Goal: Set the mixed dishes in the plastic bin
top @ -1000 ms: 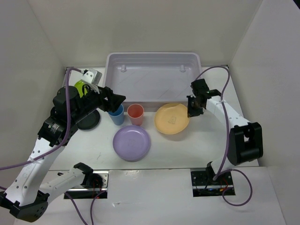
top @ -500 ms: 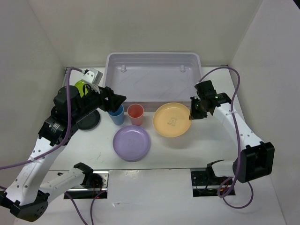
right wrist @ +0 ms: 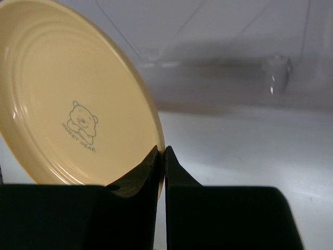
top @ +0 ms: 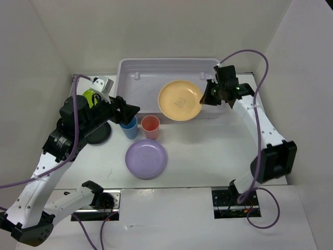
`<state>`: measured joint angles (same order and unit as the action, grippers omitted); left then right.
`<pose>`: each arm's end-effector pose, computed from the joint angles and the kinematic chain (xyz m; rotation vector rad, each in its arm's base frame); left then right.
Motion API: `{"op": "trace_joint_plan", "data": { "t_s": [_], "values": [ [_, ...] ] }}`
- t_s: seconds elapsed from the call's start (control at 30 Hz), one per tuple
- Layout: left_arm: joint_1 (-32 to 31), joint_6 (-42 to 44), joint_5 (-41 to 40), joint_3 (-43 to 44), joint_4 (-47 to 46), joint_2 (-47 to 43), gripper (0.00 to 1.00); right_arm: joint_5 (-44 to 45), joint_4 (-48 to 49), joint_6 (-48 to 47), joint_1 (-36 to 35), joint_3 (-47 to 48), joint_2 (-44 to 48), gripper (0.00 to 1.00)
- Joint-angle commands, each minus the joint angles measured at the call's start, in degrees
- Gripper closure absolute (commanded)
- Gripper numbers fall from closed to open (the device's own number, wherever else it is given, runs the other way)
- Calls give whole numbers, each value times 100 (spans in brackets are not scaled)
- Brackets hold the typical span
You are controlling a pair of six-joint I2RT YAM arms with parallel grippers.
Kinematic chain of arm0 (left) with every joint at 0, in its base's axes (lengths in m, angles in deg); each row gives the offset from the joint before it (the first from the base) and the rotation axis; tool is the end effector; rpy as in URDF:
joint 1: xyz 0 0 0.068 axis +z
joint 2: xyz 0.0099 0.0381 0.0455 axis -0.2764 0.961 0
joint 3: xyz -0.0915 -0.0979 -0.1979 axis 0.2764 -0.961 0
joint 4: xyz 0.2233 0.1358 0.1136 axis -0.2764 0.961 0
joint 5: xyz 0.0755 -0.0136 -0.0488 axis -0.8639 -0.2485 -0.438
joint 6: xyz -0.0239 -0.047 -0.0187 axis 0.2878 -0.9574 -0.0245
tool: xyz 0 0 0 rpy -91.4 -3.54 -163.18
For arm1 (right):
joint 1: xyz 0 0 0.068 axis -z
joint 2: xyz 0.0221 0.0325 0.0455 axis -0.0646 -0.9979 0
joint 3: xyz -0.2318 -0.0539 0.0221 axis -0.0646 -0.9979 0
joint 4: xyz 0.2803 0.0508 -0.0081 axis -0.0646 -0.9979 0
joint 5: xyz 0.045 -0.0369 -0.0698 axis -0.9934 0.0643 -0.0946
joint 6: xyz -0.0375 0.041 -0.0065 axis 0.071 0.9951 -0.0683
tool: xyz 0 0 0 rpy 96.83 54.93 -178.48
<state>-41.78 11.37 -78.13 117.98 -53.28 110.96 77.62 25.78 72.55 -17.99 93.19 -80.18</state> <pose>0.1992 -0.1037 0.4279 0.2527 1.6667 -0.7289 0.3399 0.0924 0.3157 0.1083 2.4104 0.4810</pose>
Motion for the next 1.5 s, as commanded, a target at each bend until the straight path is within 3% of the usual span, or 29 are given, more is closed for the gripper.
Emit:
{"op": "trace_joint_plan", "data": {
  "t_s": [0.0, 0.27, 0.4, 0.87, 1.2, 1.3, 1.47],
  "values": [
    [16, 153, -221, 99, 65, -75, 21, -104, 1143, 332, -39, 347, -875, 100],
    [16, 145, -354, 152, 75, -22, 21, -175, 1953, 455, 505, 1251, -2975, 100],
    [16, 93, -354, 152, 75, 39, 21, -114, 2006, 508, 751, 1751, -3459, 100],
    [69, 145, -521, 257, 179, 39, 21, 949, 1408, 622, 989, 3404, -4761, 100],
    [69, 198, -644, 311, 294, 39, 21, 2048, 1232, 789, 989, 3643, -5008, 100],
    [69, 198, -644, 311, 294, 39, 21, 2269, 1163, 789, 989, 3695, -5008, 91],
    [69, 198, -644, 311, 294, -14, 21, 2155, 1162, 798, 989, 3967, -5061, 50]
  ]
}}
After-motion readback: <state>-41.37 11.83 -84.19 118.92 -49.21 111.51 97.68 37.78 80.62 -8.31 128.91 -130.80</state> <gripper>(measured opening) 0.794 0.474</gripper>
